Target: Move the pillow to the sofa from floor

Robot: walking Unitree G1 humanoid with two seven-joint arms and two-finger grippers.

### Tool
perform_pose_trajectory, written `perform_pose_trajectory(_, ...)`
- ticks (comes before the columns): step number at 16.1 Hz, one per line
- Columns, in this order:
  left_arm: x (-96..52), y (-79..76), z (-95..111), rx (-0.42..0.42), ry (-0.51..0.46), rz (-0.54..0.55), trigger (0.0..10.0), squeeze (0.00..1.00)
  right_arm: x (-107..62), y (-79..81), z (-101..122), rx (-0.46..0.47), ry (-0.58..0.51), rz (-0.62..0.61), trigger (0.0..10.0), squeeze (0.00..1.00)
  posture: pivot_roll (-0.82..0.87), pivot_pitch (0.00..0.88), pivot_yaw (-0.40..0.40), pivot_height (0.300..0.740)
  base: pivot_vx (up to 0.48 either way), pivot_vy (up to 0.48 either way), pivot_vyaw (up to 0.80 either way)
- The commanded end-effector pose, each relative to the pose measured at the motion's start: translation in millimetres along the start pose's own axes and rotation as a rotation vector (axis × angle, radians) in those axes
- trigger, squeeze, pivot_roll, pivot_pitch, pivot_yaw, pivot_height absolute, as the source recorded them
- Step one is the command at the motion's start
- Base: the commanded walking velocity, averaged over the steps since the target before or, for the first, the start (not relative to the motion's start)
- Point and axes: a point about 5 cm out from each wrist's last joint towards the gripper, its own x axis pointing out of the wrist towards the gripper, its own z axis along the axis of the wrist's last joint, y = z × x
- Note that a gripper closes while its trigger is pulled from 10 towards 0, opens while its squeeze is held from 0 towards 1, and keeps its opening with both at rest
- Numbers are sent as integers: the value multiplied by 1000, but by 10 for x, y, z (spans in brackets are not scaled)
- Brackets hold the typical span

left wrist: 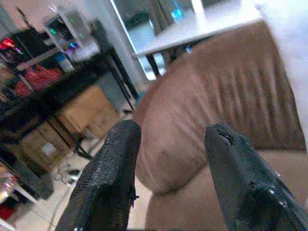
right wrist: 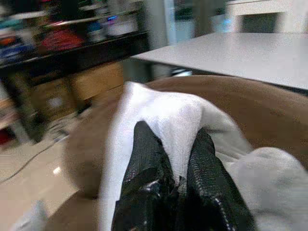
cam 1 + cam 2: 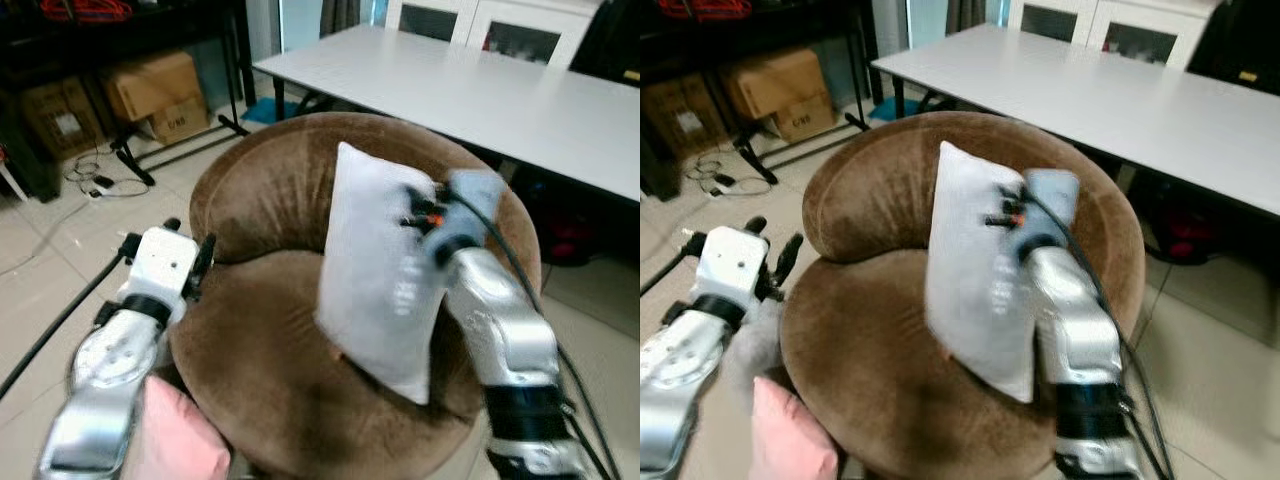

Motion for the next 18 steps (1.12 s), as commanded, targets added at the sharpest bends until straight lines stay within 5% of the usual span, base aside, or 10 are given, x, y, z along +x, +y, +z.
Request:
perform_pose_trajectory(1,-16,-24,0,4,-4,-40,10000,0,30,93,94,-8,-21,51,10000,0,-16,0,-13,740,0,0,0)
perform_pose_trajectory(6,-30,-19,-11,21,-7,-217,10000,0,264,711,218,100,79,377,10000,0,-7,0,-8,740,0,0,0)
perform_pose_trajectory(9,-38,-53,-34,50,6,-284,10000,0,494,856,261,221,142,330,10000,0,-8,0,-7,740,0,0,0)
perform_pose_trajectory(10,-40,-36,-25,44,3,-287,10000,0,629,775,246,337,146,208,10000,0,2,0,-8,740,0,0,0)
perform_pose_trajectory(13,-47,-7,-21,48,5,-291,10000,0,743,380,-16,442,233,-123,10000,0,15,0,-15,740,0,0,0)
perform_pose_trajectory(14,-50,-5,-19,48,4,-292,10000,0,742,284,-75,479,247,-175,10000,0,17,0,-16,740,0,0,0)
perform_pose_trajectory(16,-59,-3,-9,44,2,-298,10000,0,670,-151,-283,624,275,-391,10000,0,20,0,-18,740,0,0,0)
perform_pose_trajectory(18,-63,-20,-4,35,-1,-317,10000,0,547,-510,-423,674,276,-567,10000,0,20,0,-18,740,0,0,0)
